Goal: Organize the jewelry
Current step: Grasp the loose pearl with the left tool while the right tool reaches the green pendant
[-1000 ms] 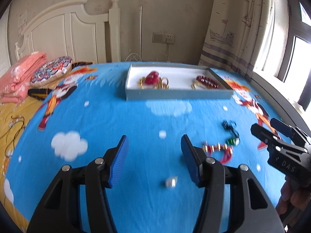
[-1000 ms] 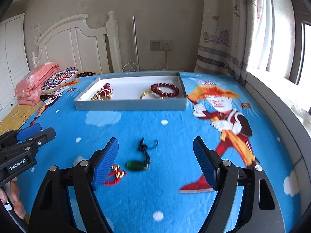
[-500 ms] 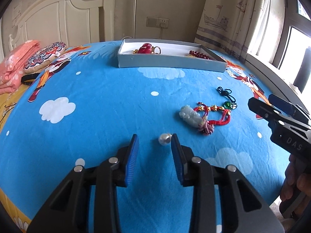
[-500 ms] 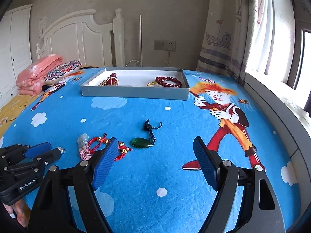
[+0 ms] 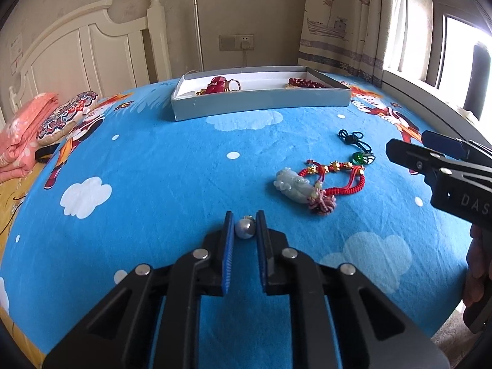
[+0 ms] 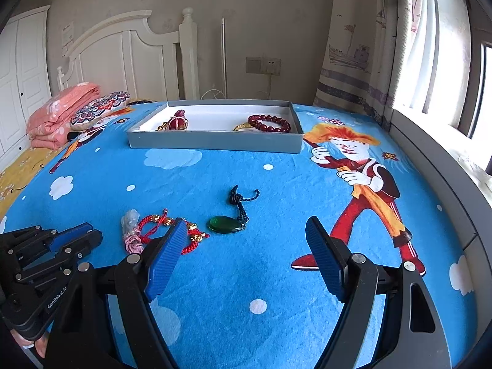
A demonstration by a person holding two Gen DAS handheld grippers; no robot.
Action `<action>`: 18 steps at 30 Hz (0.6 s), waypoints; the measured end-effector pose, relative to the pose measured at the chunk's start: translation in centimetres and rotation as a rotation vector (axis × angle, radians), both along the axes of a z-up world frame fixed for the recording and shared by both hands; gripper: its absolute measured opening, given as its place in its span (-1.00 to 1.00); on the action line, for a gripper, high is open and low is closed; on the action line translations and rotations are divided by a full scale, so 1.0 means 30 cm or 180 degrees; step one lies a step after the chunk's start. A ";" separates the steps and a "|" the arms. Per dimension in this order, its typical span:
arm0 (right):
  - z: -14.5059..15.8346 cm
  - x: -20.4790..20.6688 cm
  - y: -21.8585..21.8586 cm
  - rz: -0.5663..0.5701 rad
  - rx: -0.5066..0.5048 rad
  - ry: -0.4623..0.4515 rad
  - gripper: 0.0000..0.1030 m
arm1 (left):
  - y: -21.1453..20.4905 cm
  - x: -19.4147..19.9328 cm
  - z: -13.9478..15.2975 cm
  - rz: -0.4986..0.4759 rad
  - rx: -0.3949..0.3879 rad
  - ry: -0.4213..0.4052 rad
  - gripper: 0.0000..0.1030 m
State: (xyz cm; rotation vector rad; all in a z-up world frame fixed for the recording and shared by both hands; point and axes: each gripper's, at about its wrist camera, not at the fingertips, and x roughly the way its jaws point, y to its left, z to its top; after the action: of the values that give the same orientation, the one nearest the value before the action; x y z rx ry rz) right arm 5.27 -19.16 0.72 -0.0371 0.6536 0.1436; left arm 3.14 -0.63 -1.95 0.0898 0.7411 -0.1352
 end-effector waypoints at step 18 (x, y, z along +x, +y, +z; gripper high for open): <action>-0.041 0.077 -0.006 -0.0008 0.0073 0.0367 -0.04 | 0.009 -0.002 0.000 -0.0005 -0.0083 0.0005 -0.74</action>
State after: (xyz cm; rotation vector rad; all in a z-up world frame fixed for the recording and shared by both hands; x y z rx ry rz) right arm 7.59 -19.33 -0.51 -0.0059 0.7671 0.1516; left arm 3.08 -0.37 -1.97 0.0656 0.7406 -0.1464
